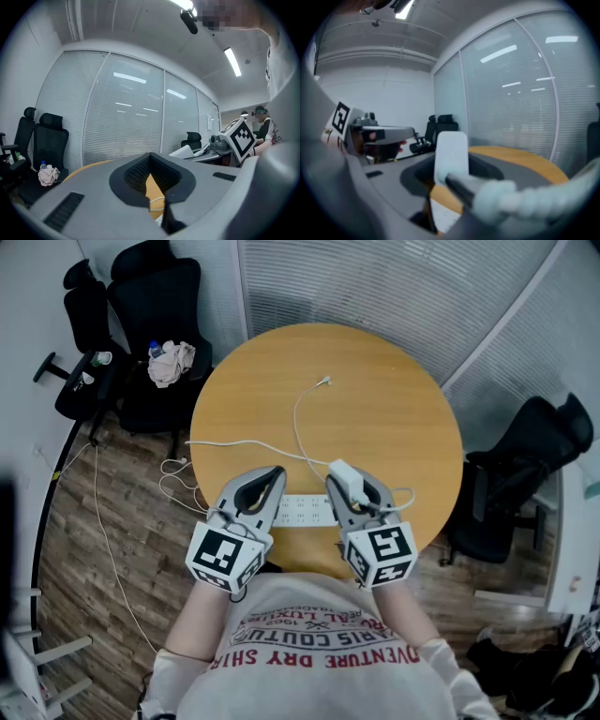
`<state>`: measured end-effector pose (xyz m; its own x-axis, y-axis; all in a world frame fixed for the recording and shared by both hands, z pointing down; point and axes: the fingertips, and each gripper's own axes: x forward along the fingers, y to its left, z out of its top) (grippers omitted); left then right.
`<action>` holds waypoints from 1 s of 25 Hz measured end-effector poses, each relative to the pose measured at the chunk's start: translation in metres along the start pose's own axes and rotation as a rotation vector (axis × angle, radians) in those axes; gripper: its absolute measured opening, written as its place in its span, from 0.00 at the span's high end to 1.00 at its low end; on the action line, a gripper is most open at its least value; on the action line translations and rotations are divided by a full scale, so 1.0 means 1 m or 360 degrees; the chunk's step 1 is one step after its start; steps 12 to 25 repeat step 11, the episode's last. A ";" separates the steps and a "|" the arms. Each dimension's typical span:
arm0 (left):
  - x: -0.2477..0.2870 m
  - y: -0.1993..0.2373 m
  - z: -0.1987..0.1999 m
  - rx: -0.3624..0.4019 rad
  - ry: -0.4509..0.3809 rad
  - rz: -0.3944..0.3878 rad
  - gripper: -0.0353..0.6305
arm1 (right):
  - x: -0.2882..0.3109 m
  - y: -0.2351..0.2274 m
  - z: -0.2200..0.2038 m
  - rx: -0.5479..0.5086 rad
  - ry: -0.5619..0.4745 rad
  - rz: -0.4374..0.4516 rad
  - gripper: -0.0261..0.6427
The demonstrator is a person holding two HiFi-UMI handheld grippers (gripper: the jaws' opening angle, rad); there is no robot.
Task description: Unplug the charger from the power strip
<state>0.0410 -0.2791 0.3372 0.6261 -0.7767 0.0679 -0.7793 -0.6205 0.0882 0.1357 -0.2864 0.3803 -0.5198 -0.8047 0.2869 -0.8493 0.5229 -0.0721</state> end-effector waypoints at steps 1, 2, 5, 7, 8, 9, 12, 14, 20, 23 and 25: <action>0.000 0.000 -0.001 0.0000 0.0002 0.0000 0.90 | 0.000 0.000 0.000 0.0002 -0.0003 -0.0002 0.73; 0.000 0.000 -0.001 -0.0002 0.0005 0.0002 0.90 | -0.001 0.000 0.000 0.0004 -0.0005 -0.0003 0.73; 0.000 0.001 -0.002 -0.0009 0.0013 0.0005 0.90 | -0.001 0.001 -0.001 0.0010 -0.0008 0.0000 0.73; 0.002 0.001 -0.003 -0.0014 0.0017 0.0002 0.90 | 0.000 0.001 -0.001 0.0013 -0.0009 0.0005 0.73; 0.002 0.001 -0.003 -0.0017 0.0019 0.0000 0.90 | 0.001 0.001 -0.002 0.0012 -0.0009 0.0007 0.73; 0.003 0.001 -0.004 -0.0019 0.0021 -0.0003 0.90 | 0.001 0.001 -0.002 0.0011 -0.0008 0.0010 0.73; 0.004 0.001 -0.006 -0.0024 0.0027 -0.0008 0.90 | 0.002 0.001 -0.003 0.0007 -0.0006 0.0014 0.73; 0.004 0.001 -0.006 -0.0024 0.0027 -0.0008 0.90 | 0.002 0.001 -0.003 0.0007 -0.0006 0.0014 0.73; 0.004 0.001 -0.006 -0.0024 0.0027 -0.0008 0.90 | 0.002 0.001 -0.003 0.0007 -0.0006 0.0014 0.73; 0.004 0.001 -0.006 -0.0024 0.0027 -0.0008 0.90 | 0.002 0.001 -0.003 0.0007 -0.0006 0.0014 0.73; 0.004 0.001 -0.006 -0.0024 0.0027 -0.0008 0.90 | 0.002 0.001 -0.003 0.0007 -0.0006 0.0014 0.73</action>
